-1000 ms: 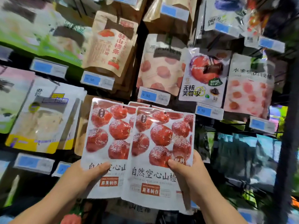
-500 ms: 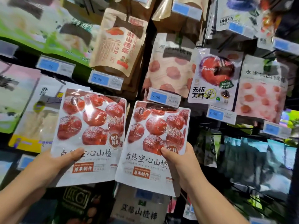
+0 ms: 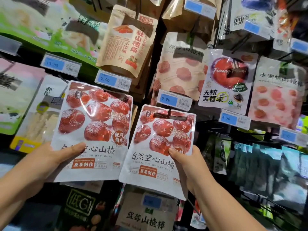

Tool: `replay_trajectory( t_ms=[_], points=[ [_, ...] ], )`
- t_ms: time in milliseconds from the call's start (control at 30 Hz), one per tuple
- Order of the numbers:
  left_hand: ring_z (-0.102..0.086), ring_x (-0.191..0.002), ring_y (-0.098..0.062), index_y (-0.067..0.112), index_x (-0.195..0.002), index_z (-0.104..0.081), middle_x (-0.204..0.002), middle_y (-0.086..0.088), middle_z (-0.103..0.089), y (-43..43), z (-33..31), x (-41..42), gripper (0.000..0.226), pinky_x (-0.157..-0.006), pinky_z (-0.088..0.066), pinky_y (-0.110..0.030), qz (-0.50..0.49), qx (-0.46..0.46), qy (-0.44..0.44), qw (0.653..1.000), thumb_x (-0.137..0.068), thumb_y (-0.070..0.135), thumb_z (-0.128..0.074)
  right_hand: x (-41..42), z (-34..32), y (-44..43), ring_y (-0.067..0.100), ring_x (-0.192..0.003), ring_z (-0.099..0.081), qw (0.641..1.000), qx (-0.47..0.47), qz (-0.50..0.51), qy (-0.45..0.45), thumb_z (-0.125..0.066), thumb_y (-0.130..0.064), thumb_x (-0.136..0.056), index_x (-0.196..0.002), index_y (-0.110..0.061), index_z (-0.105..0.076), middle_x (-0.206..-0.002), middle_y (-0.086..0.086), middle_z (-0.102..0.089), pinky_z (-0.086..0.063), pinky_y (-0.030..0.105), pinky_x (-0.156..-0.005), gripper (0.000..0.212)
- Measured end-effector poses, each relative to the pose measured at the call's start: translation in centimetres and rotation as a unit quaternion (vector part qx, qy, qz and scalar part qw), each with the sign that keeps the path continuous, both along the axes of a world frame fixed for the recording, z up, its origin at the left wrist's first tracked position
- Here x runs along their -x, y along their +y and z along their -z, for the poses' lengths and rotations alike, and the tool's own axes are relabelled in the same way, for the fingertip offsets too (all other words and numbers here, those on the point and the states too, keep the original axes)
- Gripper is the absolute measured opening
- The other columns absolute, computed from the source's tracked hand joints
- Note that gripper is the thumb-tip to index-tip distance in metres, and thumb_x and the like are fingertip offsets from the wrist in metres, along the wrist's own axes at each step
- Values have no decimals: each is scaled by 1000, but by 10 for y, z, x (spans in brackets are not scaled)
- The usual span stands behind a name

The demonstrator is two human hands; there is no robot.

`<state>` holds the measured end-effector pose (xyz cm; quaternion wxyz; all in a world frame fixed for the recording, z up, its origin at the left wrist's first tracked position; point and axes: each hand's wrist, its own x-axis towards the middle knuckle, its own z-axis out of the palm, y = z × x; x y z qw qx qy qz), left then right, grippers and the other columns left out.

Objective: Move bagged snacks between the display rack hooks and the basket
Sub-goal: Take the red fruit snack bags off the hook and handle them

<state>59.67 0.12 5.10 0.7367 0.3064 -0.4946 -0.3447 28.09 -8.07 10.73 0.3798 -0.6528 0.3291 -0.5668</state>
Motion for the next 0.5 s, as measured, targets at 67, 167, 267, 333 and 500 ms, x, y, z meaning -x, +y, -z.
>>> replay_trajectory(
  t_ms=[67, 167, 267, 333, 500],
  points=[
    [-72, -81, -42, 21, -93, -78, -93, -18, -75, 2, 2, 1, 61, -74, -55, -64, -4, -10, -5, 1000, -38, 42, -94, -1, -1, -6, 32, -90, -74, 1000, -8, 15, 13, -70, -7, -88, -115, -4, -62, -101, 15, -75, -58, 48, -80, 28],
    [-71, -84, -45, 17, -100, -76, -96, -21, -74, 6, 3, -1, 84, -76, -53, -66, 6, -27, 3, 1000, -26, 49, -96, -6, 2, -10, 26, -91, -74, 999, -14, 43, 30, -80, -27, -79, -123, -10, -56, -107, 9, -74, -58, 43, -79, 53],
    [-71, -93, -42, 15, -111, -73, -107, -19, -72, 8, 5, -12, 83, -87, -46, -70, 7, -15, 21, 1000, -37, 44, -96, -6, 10, -8, 18, -96, -68, 990, -7, 113, 83, -82, -41, -75, -124, -19, -45, -111, -3, -65, -54, 41, -89, 65],
    [-70, -96, -42, 14, -115, -71, -111, -20, -71, 8, 8, -18, 83, -94, -42, -70, 19, -17, 20, 999, -41, 43, -96, -3, 15, -6, 9, -94, -59, 982, 6, 154, 112, -76, -38, -84, -125, -20, -35, -108, -9, -56, -48, 33, -85, 61],
    [-69, -102, -37, 17, -109, -74, -112, -16, -72, 14, 9, -12, 92, -97, -47, -59, 41, -37, -8, 998, -27, 51, -97, -3, 24, 5, 19, -121, -44, 943, 97, 280, 154, -79, -45, -77, -133, -29, -28, -133, 1, -41, -42, 37, -97, 77]
  ],
)
